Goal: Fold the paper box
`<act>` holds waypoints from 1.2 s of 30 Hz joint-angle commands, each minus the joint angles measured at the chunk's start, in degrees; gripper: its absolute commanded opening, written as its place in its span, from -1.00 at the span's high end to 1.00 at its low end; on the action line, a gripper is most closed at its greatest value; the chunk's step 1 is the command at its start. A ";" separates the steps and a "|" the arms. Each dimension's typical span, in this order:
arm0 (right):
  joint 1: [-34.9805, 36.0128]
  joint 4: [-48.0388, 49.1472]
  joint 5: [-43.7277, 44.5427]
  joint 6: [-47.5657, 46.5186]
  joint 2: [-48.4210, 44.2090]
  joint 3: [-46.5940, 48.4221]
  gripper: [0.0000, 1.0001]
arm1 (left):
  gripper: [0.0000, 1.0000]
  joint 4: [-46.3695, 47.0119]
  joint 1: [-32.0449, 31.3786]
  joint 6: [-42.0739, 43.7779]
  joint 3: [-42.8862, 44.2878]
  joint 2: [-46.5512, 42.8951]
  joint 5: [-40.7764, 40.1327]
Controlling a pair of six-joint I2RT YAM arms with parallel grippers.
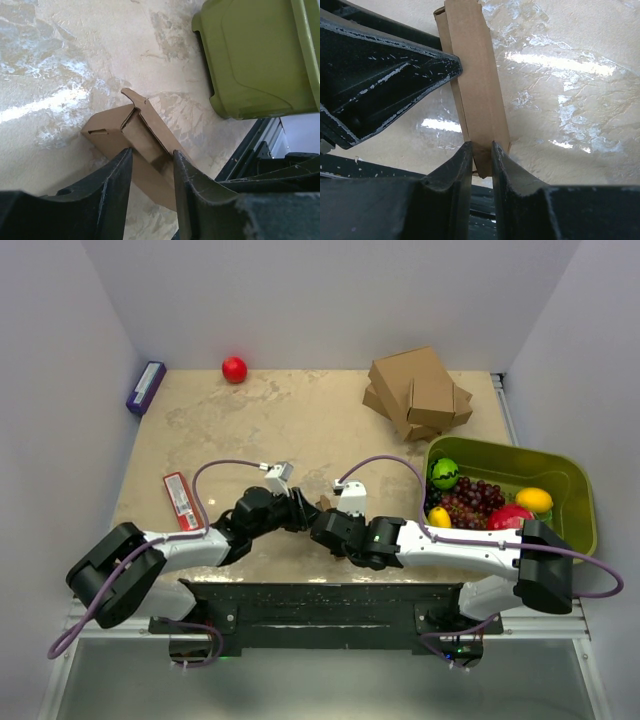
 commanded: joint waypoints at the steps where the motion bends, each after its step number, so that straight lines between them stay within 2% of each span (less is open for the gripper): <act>1: 0.14 -5.82 -1.26 0.87 1.76 -1.11 0.44 | 0.21 2.98 -0.15 -0.93 -1.72 1.25 2.19; 7: 0.14 -5.11 -2.40 -0.28 0.26 -0.06 0.14 | 0.29 4.74 -0.15 -1.28 -2.60 2.75 2.37; 21: -1.61 -8.10 0.94 -3.79 -1.66 5.66 -0.17 | 0.36 5.97 -0.23 -1.20 -3.30 3.27 2.72; 25: -7.05 -3.63 -2.66 -6.42 -7.98 4.09 -0.10 | 0.39 6.06 -0.23 -1.28 -3.48 3.28 2.72; 28: -10.31 -1.16 -3.72 -8.36 -9.84 3.20 0.06 | 0.40 6.06 -0.23 -1.11 -3.48 3.10 2.81; 36: -11.98 2.53 -7.23 -11.70 -5.81 2.94 0.41 | 0.42 6.06 -0.23 -1.02 -3.39 3.10 2.81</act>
